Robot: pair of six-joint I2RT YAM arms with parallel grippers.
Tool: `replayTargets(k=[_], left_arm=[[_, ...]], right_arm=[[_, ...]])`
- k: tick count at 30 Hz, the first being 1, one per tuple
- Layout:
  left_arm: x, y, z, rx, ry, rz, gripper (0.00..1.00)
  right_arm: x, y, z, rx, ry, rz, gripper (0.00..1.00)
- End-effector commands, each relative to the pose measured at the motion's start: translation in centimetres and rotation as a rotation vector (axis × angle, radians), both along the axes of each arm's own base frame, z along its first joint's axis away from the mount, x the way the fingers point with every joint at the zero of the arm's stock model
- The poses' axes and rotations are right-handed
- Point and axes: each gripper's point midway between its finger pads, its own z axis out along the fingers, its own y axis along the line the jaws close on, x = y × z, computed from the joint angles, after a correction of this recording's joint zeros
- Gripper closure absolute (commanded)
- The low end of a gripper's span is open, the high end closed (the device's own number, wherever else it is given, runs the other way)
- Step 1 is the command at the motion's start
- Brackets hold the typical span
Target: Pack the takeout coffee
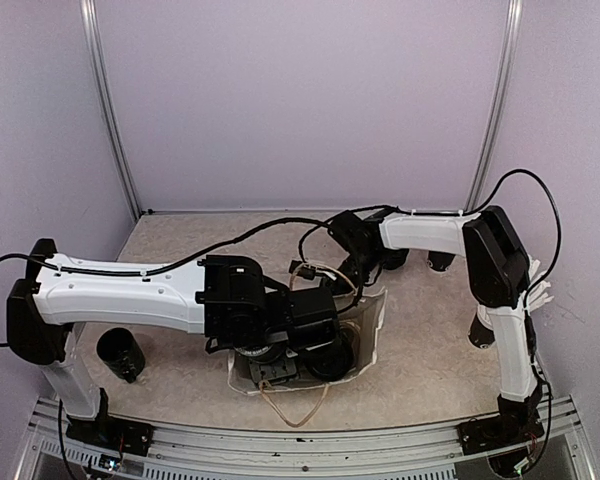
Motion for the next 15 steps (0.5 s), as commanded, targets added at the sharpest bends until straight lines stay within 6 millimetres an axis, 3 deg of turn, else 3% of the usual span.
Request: replayTargets(k=[1,9,15], left_arm=[[-1.5,0.1,0.1,-0.025,0.097,0.010,0.31],[0.0,0.1,1.0,-0.018,0.052,0.018,0.31],[0.5,-0.2,1.2,-0.034,0.086,0.029,0.30]], right_arm=[[-2.4,-0.2,1.0,0.009,0.039,0.054,0.56],[-0.7,-0.1,0.7,0.004,0.025,0.030,0.54],[-2.5,-0.6,-0.6,-0.009,0.116,0.099,0.53]])
